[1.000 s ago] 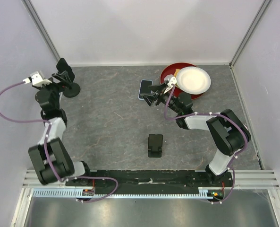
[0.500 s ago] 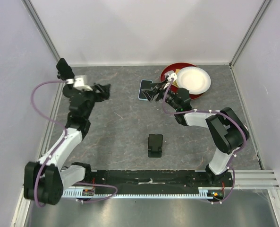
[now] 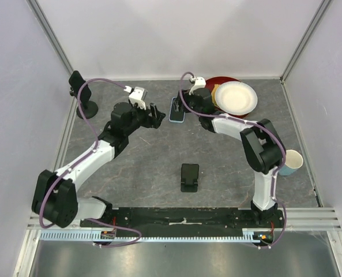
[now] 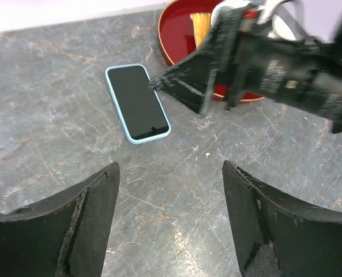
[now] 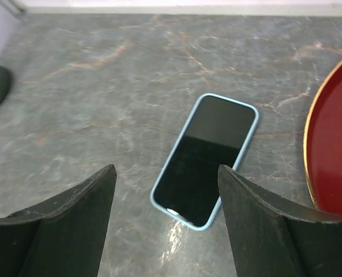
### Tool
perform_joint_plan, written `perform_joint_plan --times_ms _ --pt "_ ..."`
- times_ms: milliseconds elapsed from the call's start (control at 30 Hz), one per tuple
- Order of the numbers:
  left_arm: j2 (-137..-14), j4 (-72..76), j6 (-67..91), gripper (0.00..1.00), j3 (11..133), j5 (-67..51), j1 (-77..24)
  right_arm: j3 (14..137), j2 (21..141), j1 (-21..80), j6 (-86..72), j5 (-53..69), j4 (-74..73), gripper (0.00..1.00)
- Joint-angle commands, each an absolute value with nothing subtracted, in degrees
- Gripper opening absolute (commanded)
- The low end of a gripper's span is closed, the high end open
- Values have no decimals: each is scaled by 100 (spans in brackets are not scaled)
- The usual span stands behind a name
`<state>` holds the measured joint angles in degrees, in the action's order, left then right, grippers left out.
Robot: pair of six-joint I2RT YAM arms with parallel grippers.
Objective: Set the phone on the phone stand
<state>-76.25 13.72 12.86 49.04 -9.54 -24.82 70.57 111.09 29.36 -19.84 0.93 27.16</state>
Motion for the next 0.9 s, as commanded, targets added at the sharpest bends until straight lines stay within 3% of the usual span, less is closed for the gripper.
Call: perform_joint_plan --times_ms 0,233,267,667,867 --pt "-6971 1327 747 77 4993 -484 -2470 8400 11889 3111 -2258 -1105 556 79" --pt "-6496 1064 790 77 5000 -579 -2470 9342 12454 3751 -2680 -2817 -403 89" --pt "-6460 1063 852 77 5010 -667 -2470 9421 12576 3823 -2724 -3013 -474 98" --pt "-6275 1055 1801 74 4887 -1133 -2470 10520 13377 4201 -3269 -4499 -1599 98" --pt "-6345 1055 2013 74 4887 -1230 -2470 10626 13535 4210 -3156 -4308 -1617 98"
